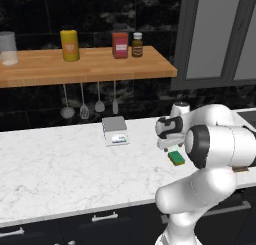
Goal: Pick up the sponge from the counter and clean the cutting board by briefly scrubbing or pressing down on the cutting board. Once finished, release the sponge.
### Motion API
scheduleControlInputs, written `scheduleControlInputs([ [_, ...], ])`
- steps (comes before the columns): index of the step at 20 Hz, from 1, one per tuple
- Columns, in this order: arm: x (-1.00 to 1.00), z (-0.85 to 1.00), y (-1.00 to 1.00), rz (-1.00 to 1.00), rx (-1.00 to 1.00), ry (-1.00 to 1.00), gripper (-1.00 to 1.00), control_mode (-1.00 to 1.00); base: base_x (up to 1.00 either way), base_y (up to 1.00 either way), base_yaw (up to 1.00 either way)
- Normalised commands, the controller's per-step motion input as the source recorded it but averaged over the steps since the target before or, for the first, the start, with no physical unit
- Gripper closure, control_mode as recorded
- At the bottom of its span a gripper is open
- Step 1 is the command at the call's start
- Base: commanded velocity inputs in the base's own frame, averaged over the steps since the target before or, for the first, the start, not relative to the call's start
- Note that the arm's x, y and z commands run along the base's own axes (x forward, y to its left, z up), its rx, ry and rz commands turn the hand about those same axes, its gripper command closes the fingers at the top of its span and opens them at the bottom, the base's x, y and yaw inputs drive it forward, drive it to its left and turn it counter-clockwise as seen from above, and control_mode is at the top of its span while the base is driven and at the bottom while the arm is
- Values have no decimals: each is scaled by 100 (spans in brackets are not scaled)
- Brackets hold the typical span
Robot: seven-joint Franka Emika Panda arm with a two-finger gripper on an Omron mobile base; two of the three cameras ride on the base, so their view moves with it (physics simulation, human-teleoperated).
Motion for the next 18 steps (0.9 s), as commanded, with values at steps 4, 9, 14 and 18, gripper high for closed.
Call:
scheduleControlInputs([
  [4, -8, 64, 0, -2, 0, 0, -100, -100, 0, 0, 0],
  [9, -74, 96, -1, -9, 0, 0, -100, -100, 0, 0, 0],
  [14, -91, 70, 0, -7, 0, 2, -100, -100, 0, 0, 0],
  [18, -84, 60, 8, -5, 0, 1, -100, -100, 0, 0, 0],
])
